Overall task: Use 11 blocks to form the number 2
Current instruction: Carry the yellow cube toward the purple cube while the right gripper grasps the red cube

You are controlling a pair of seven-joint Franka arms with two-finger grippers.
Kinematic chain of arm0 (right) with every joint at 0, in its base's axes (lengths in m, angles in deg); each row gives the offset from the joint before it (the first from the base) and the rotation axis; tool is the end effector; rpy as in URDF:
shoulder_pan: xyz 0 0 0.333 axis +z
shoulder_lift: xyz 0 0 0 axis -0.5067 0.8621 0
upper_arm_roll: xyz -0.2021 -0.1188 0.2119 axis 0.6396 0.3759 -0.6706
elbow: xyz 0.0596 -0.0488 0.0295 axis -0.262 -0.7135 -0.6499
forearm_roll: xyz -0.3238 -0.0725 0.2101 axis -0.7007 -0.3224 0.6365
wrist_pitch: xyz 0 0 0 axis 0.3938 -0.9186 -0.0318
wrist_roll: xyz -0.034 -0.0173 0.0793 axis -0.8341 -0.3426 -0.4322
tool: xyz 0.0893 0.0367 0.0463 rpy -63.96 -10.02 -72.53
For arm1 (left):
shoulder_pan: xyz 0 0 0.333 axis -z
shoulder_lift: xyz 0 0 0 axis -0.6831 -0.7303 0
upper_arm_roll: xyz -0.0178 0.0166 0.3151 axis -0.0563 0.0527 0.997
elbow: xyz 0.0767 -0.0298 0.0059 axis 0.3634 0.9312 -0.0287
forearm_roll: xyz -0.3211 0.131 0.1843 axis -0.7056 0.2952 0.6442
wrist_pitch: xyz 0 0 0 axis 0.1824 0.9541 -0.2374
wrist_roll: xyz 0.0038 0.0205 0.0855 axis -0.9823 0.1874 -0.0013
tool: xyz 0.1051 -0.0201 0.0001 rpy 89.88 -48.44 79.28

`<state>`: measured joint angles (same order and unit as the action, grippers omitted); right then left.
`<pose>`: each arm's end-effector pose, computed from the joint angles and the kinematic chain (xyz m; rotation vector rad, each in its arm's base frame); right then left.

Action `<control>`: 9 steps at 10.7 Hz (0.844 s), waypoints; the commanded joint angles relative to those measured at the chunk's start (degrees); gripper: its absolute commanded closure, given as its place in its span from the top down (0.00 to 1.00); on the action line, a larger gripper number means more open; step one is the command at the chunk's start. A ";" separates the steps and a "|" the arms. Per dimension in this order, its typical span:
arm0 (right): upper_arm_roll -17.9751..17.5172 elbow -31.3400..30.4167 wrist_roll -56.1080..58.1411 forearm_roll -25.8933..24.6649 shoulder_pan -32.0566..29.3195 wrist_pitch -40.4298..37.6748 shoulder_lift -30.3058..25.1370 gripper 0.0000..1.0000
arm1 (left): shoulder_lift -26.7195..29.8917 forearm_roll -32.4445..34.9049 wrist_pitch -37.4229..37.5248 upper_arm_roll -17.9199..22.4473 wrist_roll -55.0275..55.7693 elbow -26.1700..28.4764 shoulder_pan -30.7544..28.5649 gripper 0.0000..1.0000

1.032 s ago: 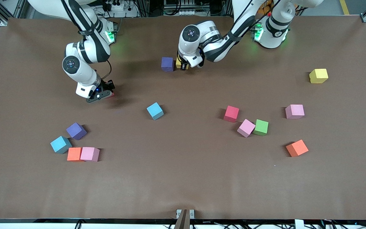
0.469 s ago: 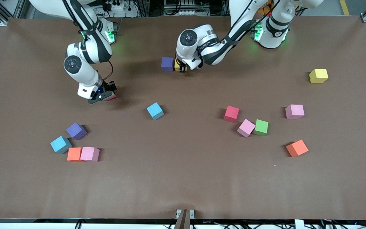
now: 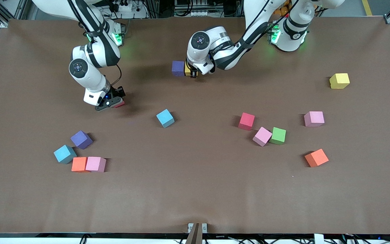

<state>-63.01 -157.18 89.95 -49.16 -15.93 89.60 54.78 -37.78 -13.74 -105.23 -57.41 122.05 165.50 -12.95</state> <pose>0.3980 0.1137 0.1945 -3.0293 -0.6449 0.1168 0.2395 -0.5326 0.1908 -2.1905 -2.0737 0.4415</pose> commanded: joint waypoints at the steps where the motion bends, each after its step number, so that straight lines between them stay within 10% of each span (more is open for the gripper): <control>1: -0.18 -0.45 -0.27 1.76 1.05 -0.45 -1.71 0.32 | -1.36 0.88 0.60 0.43 0.77 -2.04 0.89 0.22; 5: -0.18 -0.45 0.26 1.76 6.65 -0.71 -2.15 0.31 | -2.06 0.97 0.42 0.43 0.51 -2.57 1.33 0.27; 6: -0.18 -0.45 0.35 1.76 9.28 -0.71 -2.24 0.27 | -2.15 0.97 0.42 0.43 0.50 -2.57 1.33 0.47; 7: -0.18 -0.27 0.70 1.76 11.92 -0.71 -2.41 0.25 | -2.15 2.36 0.42 0.43 0.50 -2.57 1.33 0.99; 9: -0.09 0.78 7.07 1.67 15.10 -0.71 -2.59 0.24 | -2.85 4.92 0.51 0.34 0.68 -2.48 1.33 1.00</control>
<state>-63.34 -156.81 91.75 -48.46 -2.17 89.55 53.80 -39.49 -10.91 -105.23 -57.40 122.02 164.09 -12.24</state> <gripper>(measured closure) 0.414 0.159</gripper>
